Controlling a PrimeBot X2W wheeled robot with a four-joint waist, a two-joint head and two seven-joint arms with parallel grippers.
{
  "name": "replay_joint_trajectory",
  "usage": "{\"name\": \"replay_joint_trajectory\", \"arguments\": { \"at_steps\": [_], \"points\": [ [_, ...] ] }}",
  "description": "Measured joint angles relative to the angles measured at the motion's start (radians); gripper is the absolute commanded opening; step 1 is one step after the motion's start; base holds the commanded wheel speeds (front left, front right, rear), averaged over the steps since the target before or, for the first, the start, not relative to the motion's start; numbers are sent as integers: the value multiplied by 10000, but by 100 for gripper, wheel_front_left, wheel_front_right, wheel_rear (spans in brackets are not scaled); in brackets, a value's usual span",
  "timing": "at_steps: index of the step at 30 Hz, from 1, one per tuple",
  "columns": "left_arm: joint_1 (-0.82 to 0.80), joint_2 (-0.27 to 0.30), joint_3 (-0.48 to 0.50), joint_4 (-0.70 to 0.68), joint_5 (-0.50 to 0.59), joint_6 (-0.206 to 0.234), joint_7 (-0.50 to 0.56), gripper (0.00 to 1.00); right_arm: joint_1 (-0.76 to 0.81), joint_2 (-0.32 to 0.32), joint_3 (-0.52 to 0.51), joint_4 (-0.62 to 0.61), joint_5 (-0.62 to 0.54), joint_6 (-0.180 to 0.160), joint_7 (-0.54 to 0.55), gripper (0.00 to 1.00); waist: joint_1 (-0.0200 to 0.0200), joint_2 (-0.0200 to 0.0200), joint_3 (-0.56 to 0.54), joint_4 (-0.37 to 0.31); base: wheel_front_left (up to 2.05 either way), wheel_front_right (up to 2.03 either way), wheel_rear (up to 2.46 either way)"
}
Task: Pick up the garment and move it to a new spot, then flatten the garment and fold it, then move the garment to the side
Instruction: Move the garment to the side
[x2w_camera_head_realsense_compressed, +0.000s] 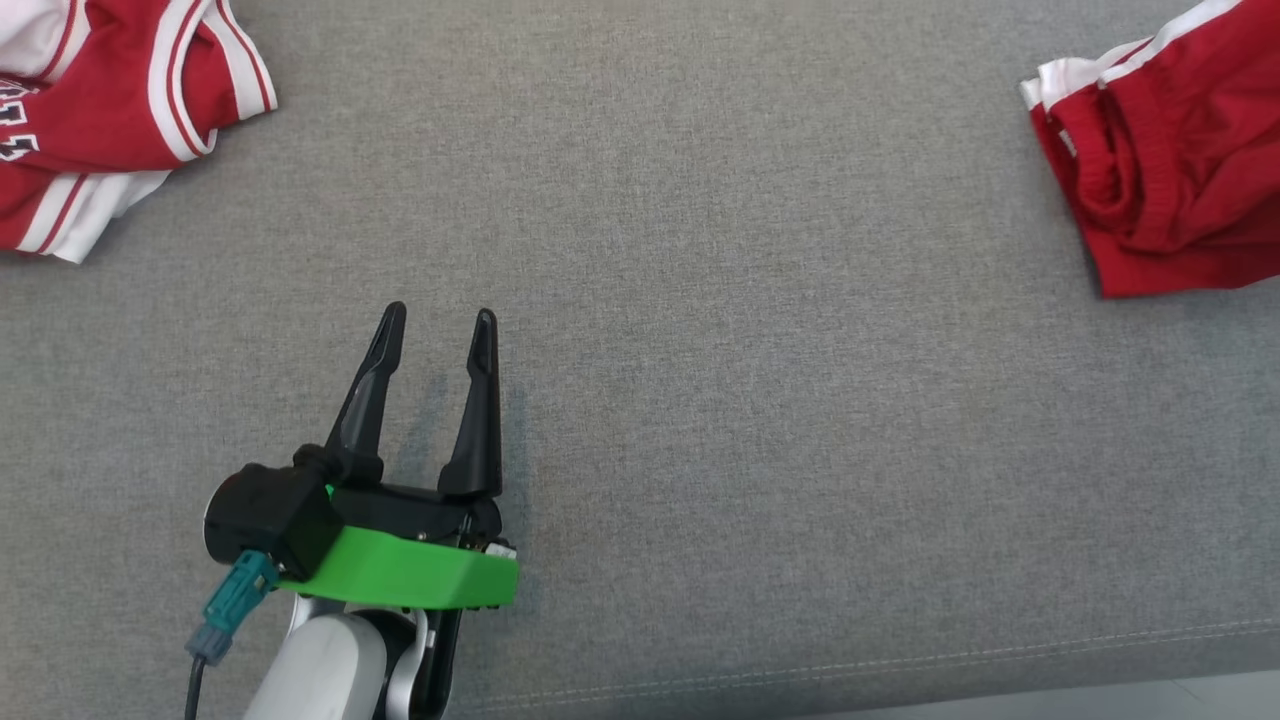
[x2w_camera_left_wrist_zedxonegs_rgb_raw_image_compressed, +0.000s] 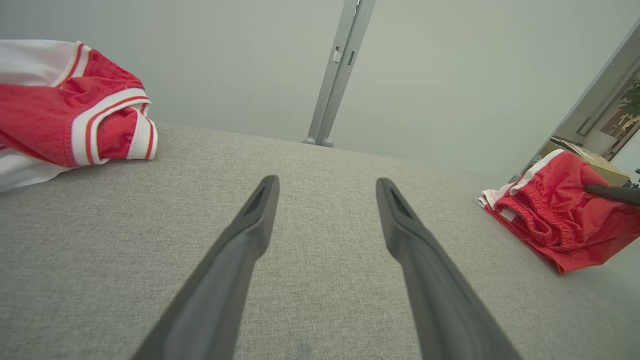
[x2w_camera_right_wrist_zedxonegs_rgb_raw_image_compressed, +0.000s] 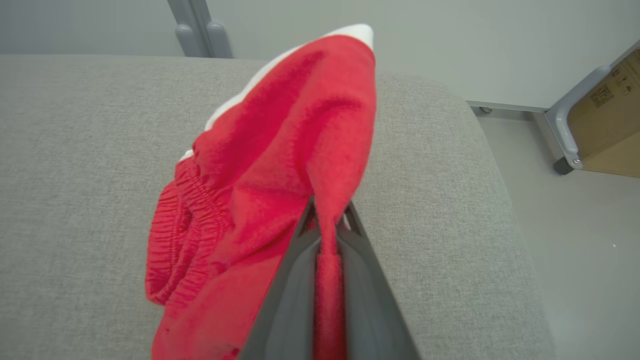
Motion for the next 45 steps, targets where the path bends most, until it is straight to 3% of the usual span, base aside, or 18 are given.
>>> {"name": "replay_joint_trajectory", "arguments": {
  "at_steps": [9, 23, 24, 25, 26, 29, 41, 45],
  "points": [
    [-368, 196, -23, -174, 196, 0, 59, 100, -699, -414, -303, 476, -192, -251, 0, 0, 0, 0, 696, 128, 0, 0, 0],
    [-571, 219, -92, -316, 324, 0, 221, 100, -1049, -372, 15, 1181, -1237, -1346, -454, 2, 0, 0, 1116, 368, 0, 0, 0],
    [-571, 219, -94, -316, 326, 0, 221, 100, -1046, -370, 23, 1277, -1290, -1442, -462, 22, 0, 0, 1118, 376, 0, 0, 0],
    [-571, 219, -94, -316, 332, 0, 221, 100, -1043, -368, 21, 1392, -1308, -1544, -523, 49, 0, 0, 1118, 384, 0, 0, 0],
    [-571, 219, -94, -314, 332, 0, 221, 100, -1034, -368, 6, 1505, -1308, -1689, -548, 98, 0, 0, 1117, 391, 0, 0, 0],
    [-571, 219, -94, -313, 332, 0, 221, 100, -985, -362, -42, 1781, -1308, -1962, -727, 100, 0, 0, 1101, 405, 0, 0, 0],
    [-568, 221, 19, -65, 330, 0, 217, 100, -974, 472, -104, 1988, -1254, -1937, -1490, 100, 0, 0, 762, 133, 0, 0, 0],
    [-569, 222, 15, 42, 316, -21, 207, 100, -1112, 922, -238, 1626, -1053, -1693, -2052, 100, 0, 0, 517, -36, 0, 0, 0]
  ]
}}
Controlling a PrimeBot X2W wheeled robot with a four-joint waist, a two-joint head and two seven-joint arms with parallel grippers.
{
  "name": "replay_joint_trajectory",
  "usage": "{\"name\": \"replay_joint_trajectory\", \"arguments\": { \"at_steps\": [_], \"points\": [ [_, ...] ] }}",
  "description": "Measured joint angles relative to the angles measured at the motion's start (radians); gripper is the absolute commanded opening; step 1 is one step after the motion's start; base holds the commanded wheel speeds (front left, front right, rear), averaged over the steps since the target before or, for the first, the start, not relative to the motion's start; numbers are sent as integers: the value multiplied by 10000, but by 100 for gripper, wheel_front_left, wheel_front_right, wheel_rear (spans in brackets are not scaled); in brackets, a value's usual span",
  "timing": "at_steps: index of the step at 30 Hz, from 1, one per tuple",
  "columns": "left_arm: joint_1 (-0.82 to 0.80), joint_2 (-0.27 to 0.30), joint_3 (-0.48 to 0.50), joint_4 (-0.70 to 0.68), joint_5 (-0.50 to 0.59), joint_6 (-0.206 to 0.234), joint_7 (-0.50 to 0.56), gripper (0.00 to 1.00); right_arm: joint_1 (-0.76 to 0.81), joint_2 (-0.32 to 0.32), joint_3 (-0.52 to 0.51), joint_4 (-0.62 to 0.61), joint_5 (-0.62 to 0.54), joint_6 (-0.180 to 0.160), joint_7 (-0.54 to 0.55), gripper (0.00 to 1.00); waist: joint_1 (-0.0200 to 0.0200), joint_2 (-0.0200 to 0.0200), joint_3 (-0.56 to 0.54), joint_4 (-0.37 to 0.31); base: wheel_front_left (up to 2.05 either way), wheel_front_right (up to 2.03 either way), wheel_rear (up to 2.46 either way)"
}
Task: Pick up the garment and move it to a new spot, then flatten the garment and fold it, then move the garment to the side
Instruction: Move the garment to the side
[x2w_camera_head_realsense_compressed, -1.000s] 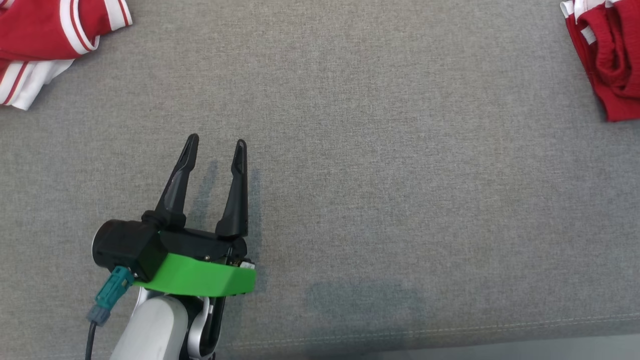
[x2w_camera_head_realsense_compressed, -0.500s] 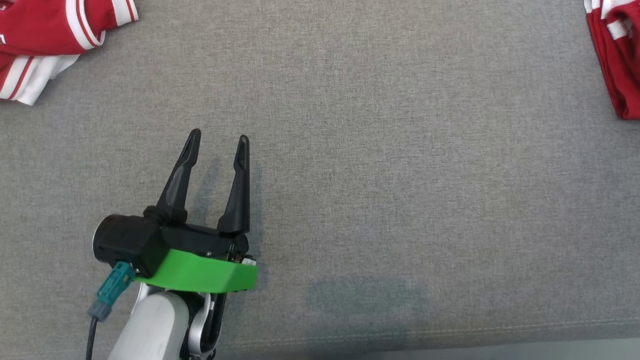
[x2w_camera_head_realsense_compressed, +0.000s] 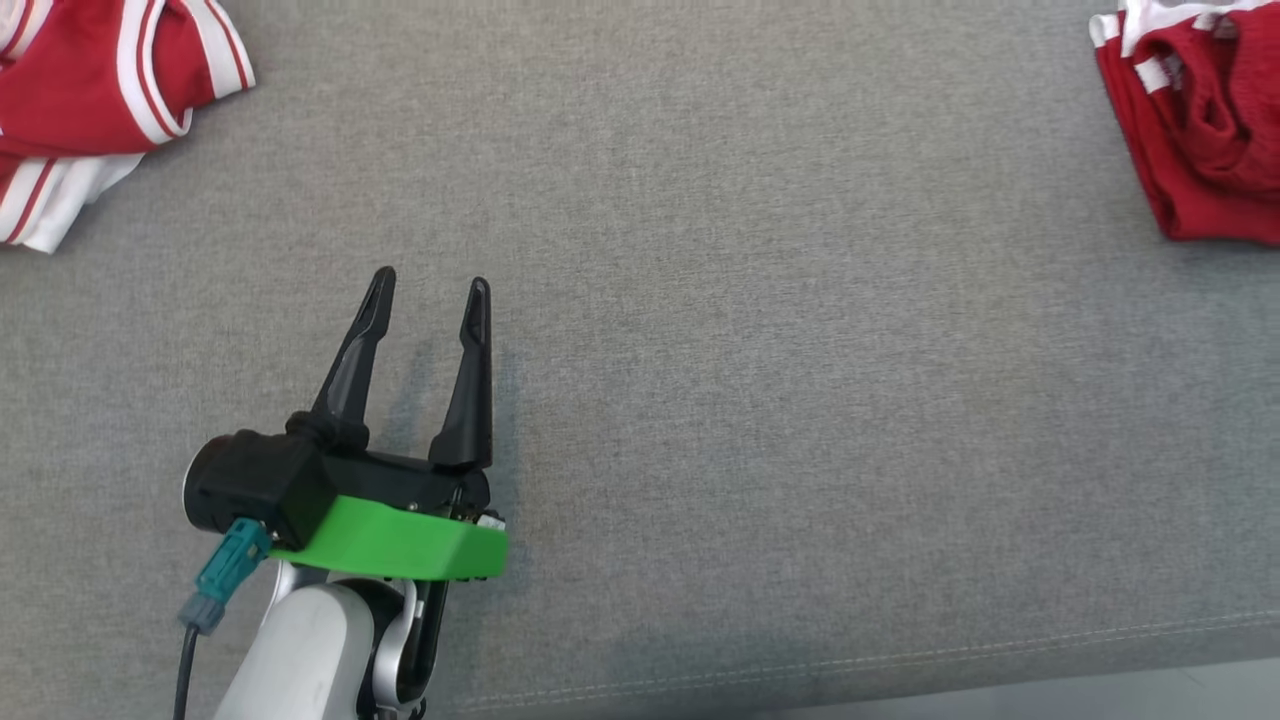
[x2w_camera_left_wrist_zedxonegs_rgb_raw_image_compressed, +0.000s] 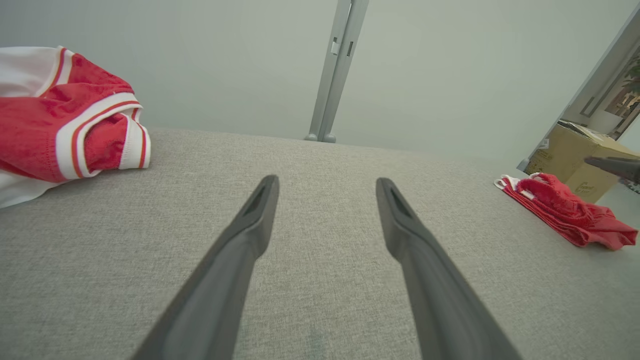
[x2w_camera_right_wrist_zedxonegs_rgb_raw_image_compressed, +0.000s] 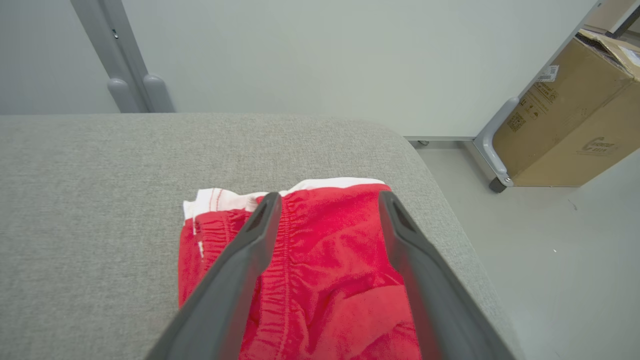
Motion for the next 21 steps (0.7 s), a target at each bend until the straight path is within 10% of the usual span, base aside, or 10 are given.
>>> {"name": "replay_joint_trajectory", "arguments": {
  "at_steps": [10, 21],
  "points": [
    [-59, -27, 284, 1041, -240, -82, -82, 100, -377, 859, 263, -1126, -40, 685, -1490, 100, -1, 0, -962, -513, 0, 0, 0],
    [-36, -219, 865, 2100, -353, -36, -176, 100, 1282, 1810, -33, -1624, 219, 353, -1712, 100, 0, 0, -2058, -725, 0, 0, 0]
  ]
}}
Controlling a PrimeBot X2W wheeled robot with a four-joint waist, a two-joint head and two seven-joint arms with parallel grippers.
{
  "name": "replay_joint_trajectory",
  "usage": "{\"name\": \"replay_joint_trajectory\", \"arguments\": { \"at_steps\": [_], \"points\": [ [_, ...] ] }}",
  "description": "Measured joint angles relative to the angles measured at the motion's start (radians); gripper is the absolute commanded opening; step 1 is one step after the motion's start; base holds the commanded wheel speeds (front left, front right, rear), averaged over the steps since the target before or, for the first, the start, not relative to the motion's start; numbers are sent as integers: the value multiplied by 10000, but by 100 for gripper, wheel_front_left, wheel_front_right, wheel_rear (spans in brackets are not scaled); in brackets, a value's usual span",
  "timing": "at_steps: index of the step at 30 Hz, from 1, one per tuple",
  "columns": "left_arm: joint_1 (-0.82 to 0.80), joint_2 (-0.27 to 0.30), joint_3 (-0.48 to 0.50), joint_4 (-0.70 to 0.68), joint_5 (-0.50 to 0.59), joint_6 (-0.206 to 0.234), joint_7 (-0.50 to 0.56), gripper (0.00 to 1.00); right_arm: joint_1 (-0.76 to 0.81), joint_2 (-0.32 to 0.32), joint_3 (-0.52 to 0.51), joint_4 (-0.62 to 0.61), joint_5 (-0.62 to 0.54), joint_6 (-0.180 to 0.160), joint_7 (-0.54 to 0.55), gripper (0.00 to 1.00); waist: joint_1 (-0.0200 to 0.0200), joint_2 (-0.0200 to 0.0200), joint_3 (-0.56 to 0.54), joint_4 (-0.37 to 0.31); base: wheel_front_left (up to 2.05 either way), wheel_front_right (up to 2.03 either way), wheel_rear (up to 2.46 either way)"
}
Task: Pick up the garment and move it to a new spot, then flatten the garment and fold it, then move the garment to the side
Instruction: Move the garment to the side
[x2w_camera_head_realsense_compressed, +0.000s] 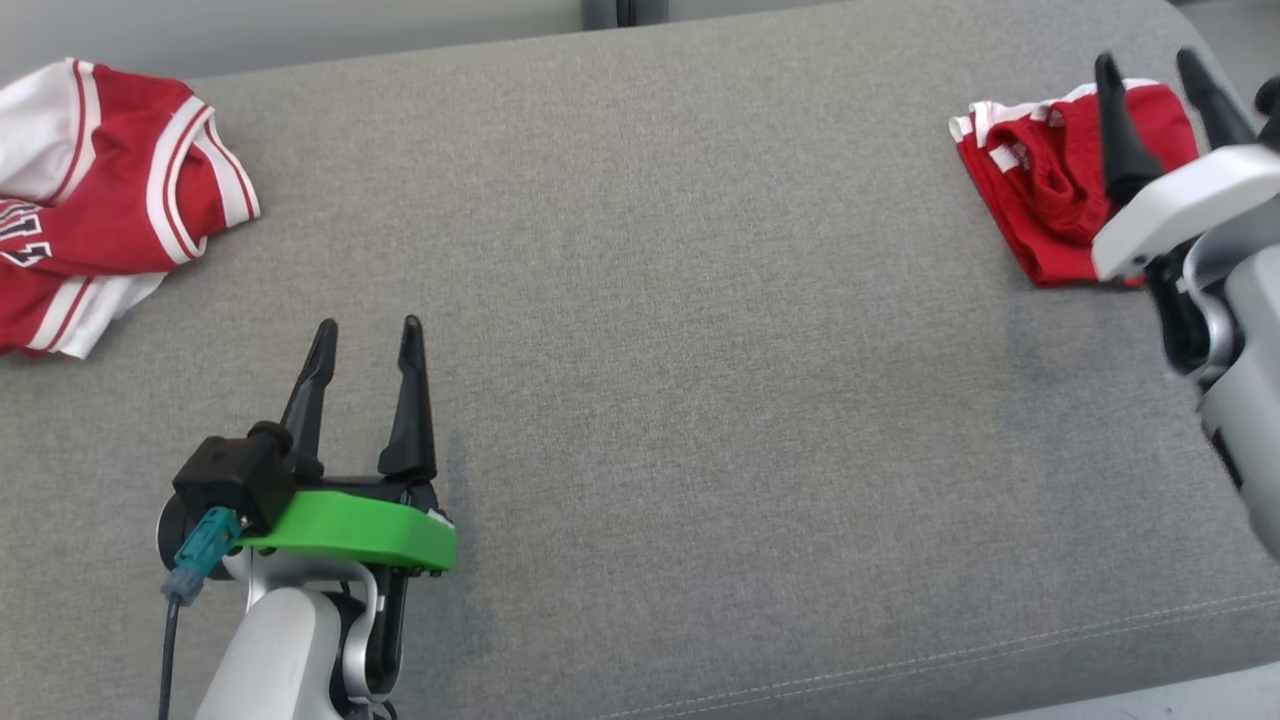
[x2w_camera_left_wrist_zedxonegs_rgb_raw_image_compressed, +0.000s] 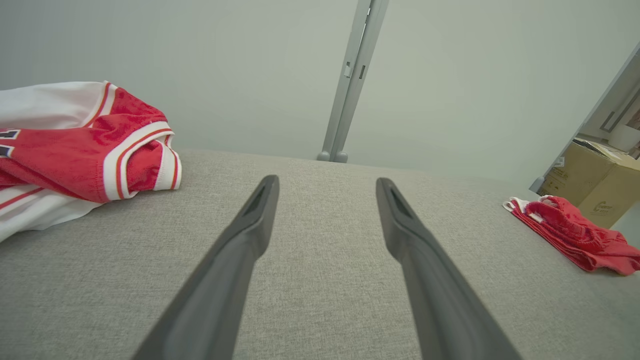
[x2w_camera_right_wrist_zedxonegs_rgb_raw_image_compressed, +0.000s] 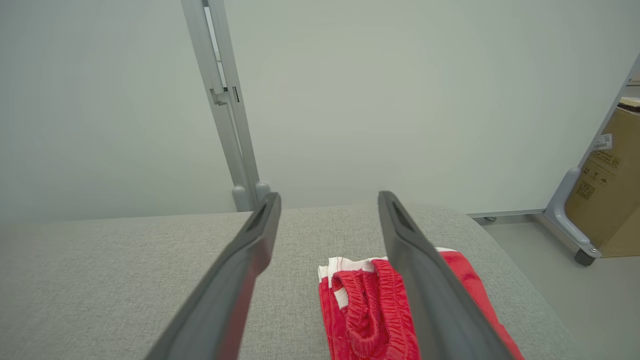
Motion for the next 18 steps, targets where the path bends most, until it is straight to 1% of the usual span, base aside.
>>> {"name": "replay_joint_trajectory", "arguments": {
  "at_steps": [5, 8, 10, 14, 18],
  "points": [
    [191, -15, 376, 144, 2, 46, -4, 100, 947, 537, -59, -489, 4, -192, 0, 100, 0, 0, -417, -33, 0, 0, 0],
    [460, -12, 552, 151, 2, 92, -4, 100, 1377, 895, -163, -1175, -35, -370, 2, 100, 0, 0, -585, -96, 0, 0, 0],
    [572, -13, 642, 178, 2, 94, -4, 100, 1561, 1003, -324, -1661, -150, -535, 2, 100, 0, 0, -667, -152, 0, 0, 0],
    [763, -17, 731, 284, 2, 136, -6, 100, 2176, 1106, -535, -2418, -391, -706, 2, 100, 0, 0, -830, -229, 0, 0, 0],
    [1087, -27, 842, 378, 17, 144, -33, 100, 2990, 1404, -570, -2972, -667, -715, 2, 100, 0, 0, -992, -268, 0, 0, 0]
  ]
}}
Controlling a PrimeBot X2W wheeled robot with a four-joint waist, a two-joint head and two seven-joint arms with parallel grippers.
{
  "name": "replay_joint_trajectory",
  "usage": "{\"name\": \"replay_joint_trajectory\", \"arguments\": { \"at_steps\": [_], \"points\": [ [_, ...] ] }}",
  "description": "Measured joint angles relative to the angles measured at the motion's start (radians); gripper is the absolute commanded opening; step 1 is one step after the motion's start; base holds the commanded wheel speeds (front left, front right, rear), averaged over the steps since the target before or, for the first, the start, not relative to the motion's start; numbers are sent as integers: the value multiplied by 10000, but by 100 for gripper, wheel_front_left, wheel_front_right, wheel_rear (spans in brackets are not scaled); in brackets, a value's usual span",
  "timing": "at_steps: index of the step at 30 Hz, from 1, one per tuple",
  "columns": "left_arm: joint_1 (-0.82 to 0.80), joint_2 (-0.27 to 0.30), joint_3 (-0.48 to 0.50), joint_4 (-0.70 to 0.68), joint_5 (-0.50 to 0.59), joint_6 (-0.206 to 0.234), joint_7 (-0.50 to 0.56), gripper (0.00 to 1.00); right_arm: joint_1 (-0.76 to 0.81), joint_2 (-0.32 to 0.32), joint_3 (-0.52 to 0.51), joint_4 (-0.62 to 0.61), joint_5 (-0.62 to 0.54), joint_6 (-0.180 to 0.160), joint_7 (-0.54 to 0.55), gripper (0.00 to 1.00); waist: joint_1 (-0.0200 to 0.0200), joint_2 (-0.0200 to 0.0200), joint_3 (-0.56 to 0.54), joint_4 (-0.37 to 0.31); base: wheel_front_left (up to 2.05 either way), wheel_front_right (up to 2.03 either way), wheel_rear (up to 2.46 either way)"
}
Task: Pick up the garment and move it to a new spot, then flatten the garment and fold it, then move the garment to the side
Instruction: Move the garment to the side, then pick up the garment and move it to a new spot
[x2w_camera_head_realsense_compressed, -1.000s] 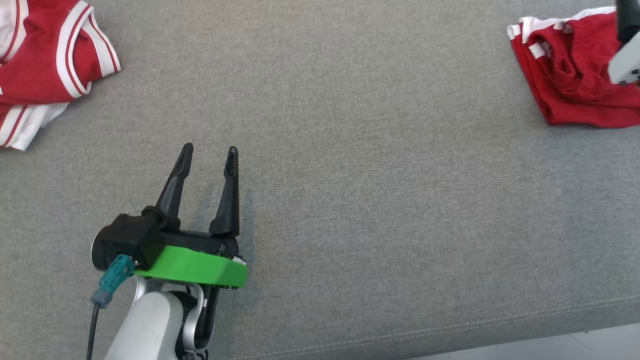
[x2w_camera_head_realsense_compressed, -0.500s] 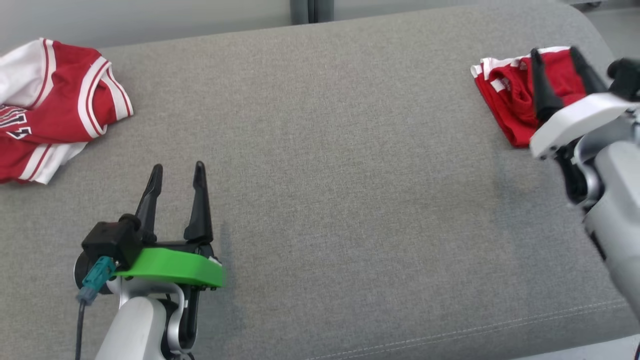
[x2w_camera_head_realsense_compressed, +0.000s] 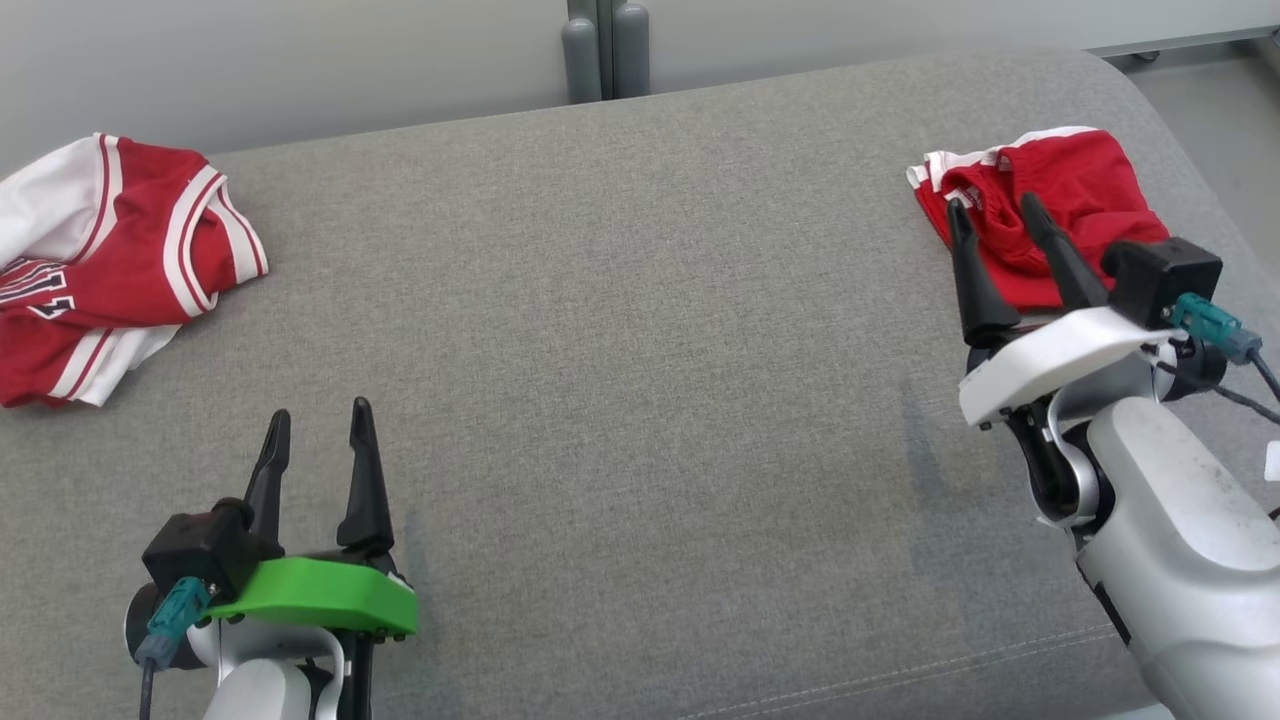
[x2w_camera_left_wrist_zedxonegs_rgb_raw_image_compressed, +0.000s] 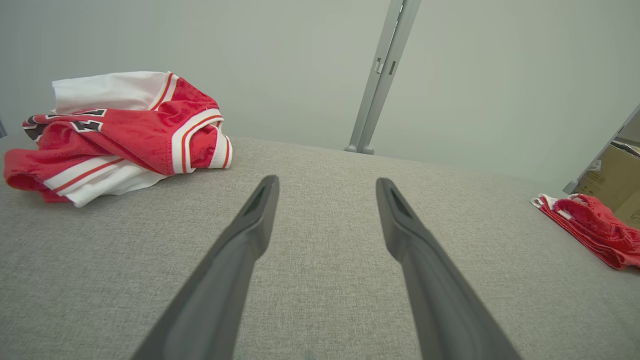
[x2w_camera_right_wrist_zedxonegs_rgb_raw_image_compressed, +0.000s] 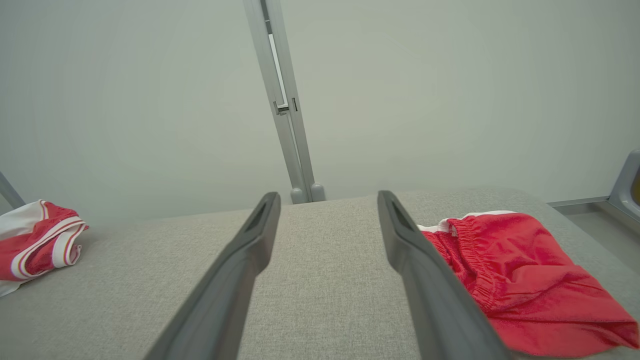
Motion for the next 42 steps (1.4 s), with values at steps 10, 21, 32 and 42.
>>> {"name": "replay_joint_trajectory", "arguments": {
  "at_steps": [10, 21, 32, 42],
  "points": [
    [357, -21, 483, -280, 286, 82, -2, 100, 1333, 217, -207, -1035, -512, -251, 0, 100, 0, 0, -194, 22, 0, 0, 0],
    [906, -46, 721, -449, 617, 90, 0, 100, 2391, 255, -523, -1689, -1034, -336, 0, 100, 0, 0, -288, 81, 0, 0, 0],
    [1072, -54, 802, -606, 660, 92, -2, 100, 2870, 270, -771, -2077, -1392, -355, 0, 100, 0, 0, -349, 196, 0, 0, 0],
    [1204, -59, 529, -575, 746, 92, -2, 100, 3318, 305, -1047, -2295, -1484, -412, 0, 100, 0, 0, -488, 420, 0, 0, 0]
  ]
}}
